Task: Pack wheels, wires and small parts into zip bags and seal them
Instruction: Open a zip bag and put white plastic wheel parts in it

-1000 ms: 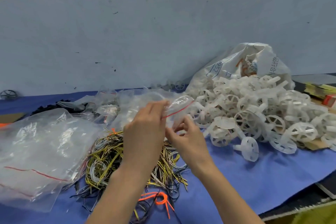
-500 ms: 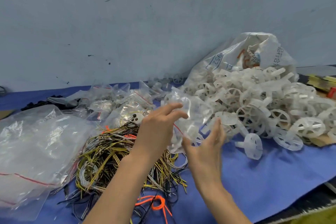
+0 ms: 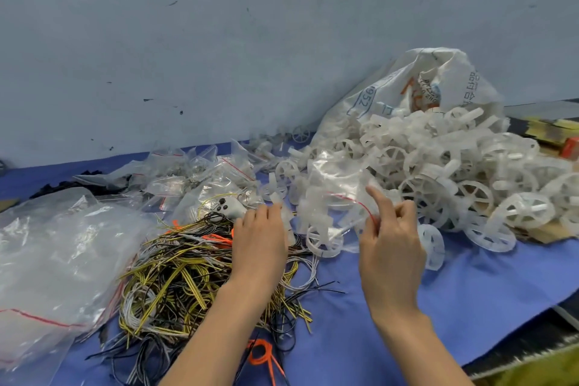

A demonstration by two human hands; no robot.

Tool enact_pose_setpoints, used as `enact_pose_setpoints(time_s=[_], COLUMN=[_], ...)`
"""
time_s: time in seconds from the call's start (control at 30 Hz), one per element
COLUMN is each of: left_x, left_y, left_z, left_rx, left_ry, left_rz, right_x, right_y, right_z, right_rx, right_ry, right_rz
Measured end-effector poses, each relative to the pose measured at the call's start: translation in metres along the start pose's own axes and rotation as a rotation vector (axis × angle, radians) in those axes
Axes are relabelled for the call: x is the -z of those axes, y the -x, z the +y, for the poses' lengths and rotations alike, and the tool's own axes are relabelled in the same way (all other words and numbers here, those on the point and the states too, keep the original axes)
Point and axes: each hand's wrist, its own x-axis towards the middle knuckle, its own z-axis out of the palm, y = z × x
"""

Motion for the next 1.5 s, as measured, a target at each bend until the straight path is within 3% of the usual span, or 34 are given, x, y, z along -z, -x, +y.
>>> enact_pose_setpoints(time_s=[0.17,0.7,0.77,0.87,0.93,1.0,1.1,1.23,1.4,1.5], left_x=[-0.011,-0.015,-0.003,0.032,0.05,0.062,0.061,0.055,0.045,0.039], left_y=[-0.002,0.003,0.002,0.003,0.01,0.018,0.024,0.024,0.029,0.029], left_z=[0.009,0.007,-0.001,-0.019,-0.029,-0.028,-0.016,-0.009,-0.005,0.01], left_rx=[-0.01,-0.017,0.002,0.158,0.249,0.285,0.31,0.276,-0.124,-0.181], left_ry=[-0.255,-0.155,0.069,0.727,1.209,1.579,1.807,1.648,0.781,0.646], left_rz=[-0.108,0.01,0.128,0.231,0.155,-0.03,-0.189,-0.192,0.103,0.207], right_x=[0.002,-0.013,-0.014,-0.015,-0.016,-0.016,-0.014,-0.008,0.0,0.0], right_y=[-0.001,0.005,0.003,-0.003,-0.006,-0.008,-0.009,-0.011,-0.014,-0.008], right_z=[0.0,-0.007,-0.006,-0.007,-0.012,-0.019,-0.029,-0.036,-0.042,-0.044], right_rx=[-0.021,-0.058,-0.075,-0.123,-0.153,-0.155,-0.14,-0.214,-0.29,-0.215], right_ry=[-0.033,-0.066,-0.075,-0.127,-0.173,-0.215,-0.294,-0.524,-0.689,-0.637], right_rz=[0.006,-0.058,-0.066,-0.089,-0.13,-0.177,-0.228,-0.312,-0.377,-0.435])
